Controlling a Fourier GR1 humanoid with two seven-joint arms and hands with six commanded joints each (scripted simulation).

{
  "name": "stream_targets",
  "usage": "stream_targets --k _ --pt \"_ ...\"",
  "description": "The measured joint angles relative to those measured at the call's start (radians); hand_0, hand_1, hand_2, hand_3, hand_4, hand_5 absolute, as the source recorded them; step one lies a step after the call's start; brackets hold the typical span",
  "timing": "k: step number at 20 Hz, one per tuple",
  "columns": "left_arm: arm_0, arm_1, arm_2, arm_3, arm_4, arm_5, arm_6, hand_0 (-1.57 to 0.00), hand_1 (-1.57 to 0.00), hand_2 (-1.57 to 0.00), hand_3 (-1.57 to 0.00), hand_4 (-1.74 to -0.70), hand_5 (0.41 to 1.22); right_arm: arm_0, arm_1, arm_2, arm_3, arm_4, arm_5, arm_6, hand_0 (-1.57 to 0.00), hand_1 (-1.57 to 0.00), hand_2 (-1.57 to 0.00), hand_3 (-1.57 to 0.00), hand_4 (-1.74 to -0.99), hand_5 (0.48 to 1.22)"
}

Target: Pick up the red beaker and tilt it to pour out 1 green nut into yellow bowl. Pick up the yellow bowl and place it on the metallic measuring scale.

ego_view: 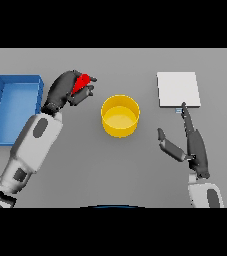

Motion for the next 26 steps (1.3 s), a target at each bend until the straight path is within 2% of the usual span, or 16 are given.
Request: stream_targets --k 1,4,7,8,9,11,12,14,16,18,21,22,26 --pt "-0.019 0.013 -0.029 0.008 -0.035 -0.004 0.015 -1.57 -1.57 -1.57 -1.57 -1.74 1.131 -0.012 0.005 -0.002 0.004 -0.002 -0.003 0.019 0.00 0.00 0.00 0.00 -1.252 0.685" --pt "-0.089 0.045 -0.142 0.039 -0.169 -0.021 0.079 -1.57 -1.57 -1.57 -1.57 -1.74 1.127 -0.016 0.007 0.001 0.009 -0.006 0.004 0.020 0.00 0.00 0.00 0.00 -1.256 0.690" --pt "-0.129 0.074 -0.251 0.060 -0.278 -0.050 0.088 -1.57 -1.57 -1.57 -1.57 -1.74 1.173 0.005 0.005 0.009 -0.008 -0.006 0.013 0.003 0.00 0.00 0.00 0.00 -1.270 0.700" --pt "-0.142 0.085 -0.276 0.066 -0.303 -0.061 0.091 -1.57 -1.57 -1.57 -1.57 -1.74 1.182 -0.002 0.003 0.001 -0.008 -0.010 0.010 0.022 0.00 0.00 0.00 0.00 -1.274 0.702" --pt "-0.169 0.080 -0.297 0.088 -0.329 -0.065 0.098 -1.57 -1.57 -1.57 -1.57 -1.74 1.190 0.003 0.009 0.009 0.001 -0.007 0.013 0.016 0.00 0.00 0.00 0.00 -1.274 0.704" --pt "-0.210 0.104 -0.336 0.104 -0.369 -0.088 0.069 -1.57 -1.57 -1.57 -1.57 -1.65 1.201 0.010 0.015 0.018 -0.019 0.003 0.007 0.011 0.00 0.00 0.00 0.00 -1.284 0.705" --pt "-0.225 0.114 -0.360 0.100 -0.385 -0.117 0.062 -1.57 -1.57 -1.57 -1.57 -1.67 1.205 -0.001 0.010 0.007 -0.014 -0.007 0.008 0.022 0.00 0.00 0.00 0.00 -1.283 0.702" --pt "-0.272 0.128 -0.412 0.110 -0.424 -0.172 0.056 -1.57 -1.57 -1.57 -1.39 -1.69 1.211 0.005 0.006 -0.009 0.005 -0.030 0.015 0.005 0.00 0.00 0.00 0.00 -1.287 0.690" --pt "-0.311 0.132 -0.462 0.125 -0.451 -0.233 0.044 -1.57 -1.57 -1.57 -1.28 -1.70 1.215 0.000 0.014 -0.017 0.019 -0.049 0.017 -0.003 0.00 0.00 0.00 0.00 -1.292 0.678" --pt "-0.353 0.129 -0.515 0.145 -0.487 -0.260 0.009 -1.57 -1.57 -1.57 -1.38 -1.71 1.217 0.008 0.024 -0.012 0.006 -0.048 0.012 -0.025 0.00 0.00 0.00 0.00 -1.295 0.664" --pt "-0.409 0.119 -0.599 0.194 -0.543 -0.284 -0.060 -1.57 -1.57 -1.57 -1.47 -1.73 1.219 0.011 0.038 -0.016 0.003 -0.067 0.012 -0.020 0.00 0.00 0.00 0.00 -1.291 0.648" --pt "-0.420 0.115 -0.623 0.195 -0.558 -0.298 -0.062 -1.57 -1.57 -1.57 -1.49 -1.73 1.219 -0.003 0.042 -0.017 0.013 -0.064 0.007 -0.008 0.00 0.00 0.00 0.00 -1.290 0.644" --pt "-0.469 0.113 -0.724 0.233 -0.626 -0.342 -0.078 -1.57 -1.57 -1.57 -1.54 -1.74 1.220 0.012 0.046 -0.012 0.012 -0.049 -0.005 -0.023 0.00 0.00 0.00 0.00 -1.291 0.631"
